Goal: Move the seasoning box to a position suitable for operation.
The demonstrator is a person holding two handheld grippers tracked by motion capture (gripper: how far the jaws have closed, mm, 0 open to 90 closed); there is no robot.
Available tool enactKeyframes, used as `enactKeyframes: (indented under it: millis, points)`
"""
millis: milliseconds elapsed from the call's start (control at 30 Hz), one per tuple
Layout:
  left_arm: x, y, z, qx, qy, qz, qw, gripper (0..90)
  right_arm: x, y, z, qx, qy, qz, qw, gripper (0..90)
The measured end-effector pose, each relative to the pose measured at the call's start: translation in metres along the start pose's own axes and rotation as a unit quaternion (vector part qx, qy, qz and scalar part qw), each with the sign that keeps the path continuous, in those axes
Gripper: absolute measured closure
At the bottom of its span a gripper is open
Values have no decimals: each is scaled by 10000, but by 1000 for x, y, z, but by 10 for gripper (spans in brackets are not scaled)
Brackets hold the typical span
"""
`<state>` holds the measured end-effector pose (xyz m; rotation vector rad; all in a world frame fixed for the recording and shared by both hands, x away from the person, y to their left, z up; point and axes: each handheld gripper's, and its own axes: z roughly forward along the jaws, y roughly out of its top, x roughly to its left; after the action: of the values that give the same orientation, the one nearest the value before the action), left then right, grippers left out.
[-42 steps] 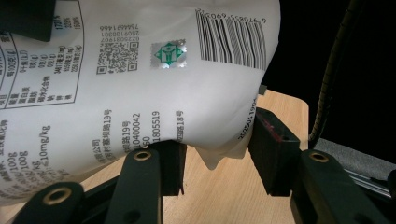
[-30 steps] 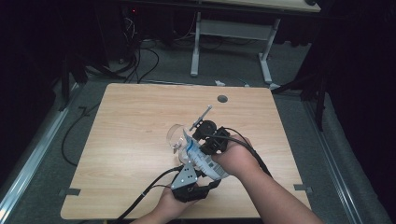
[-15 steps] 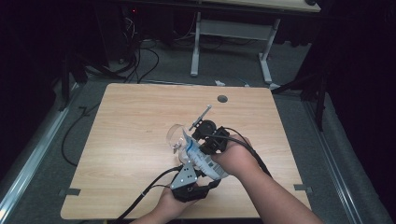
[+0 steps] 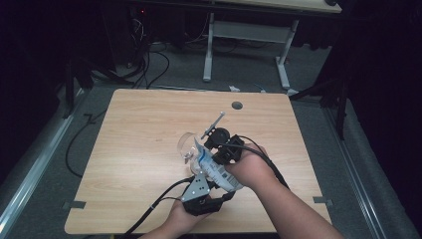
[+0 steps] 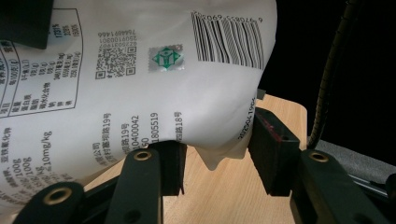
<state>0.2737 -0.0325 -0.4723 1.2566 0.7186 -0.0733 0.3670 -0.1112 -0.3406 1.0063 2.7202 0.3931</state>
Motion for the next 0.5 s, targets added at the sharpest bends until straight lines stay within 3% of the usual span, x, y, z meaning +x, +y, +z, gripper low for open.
enactKeyframes:
  millis: [500]
  points:
    - [-1, 1, 0, -33, -13, -18, 10000, 587, 0, 1, 0, -4, -1, -13, 10000, 899]
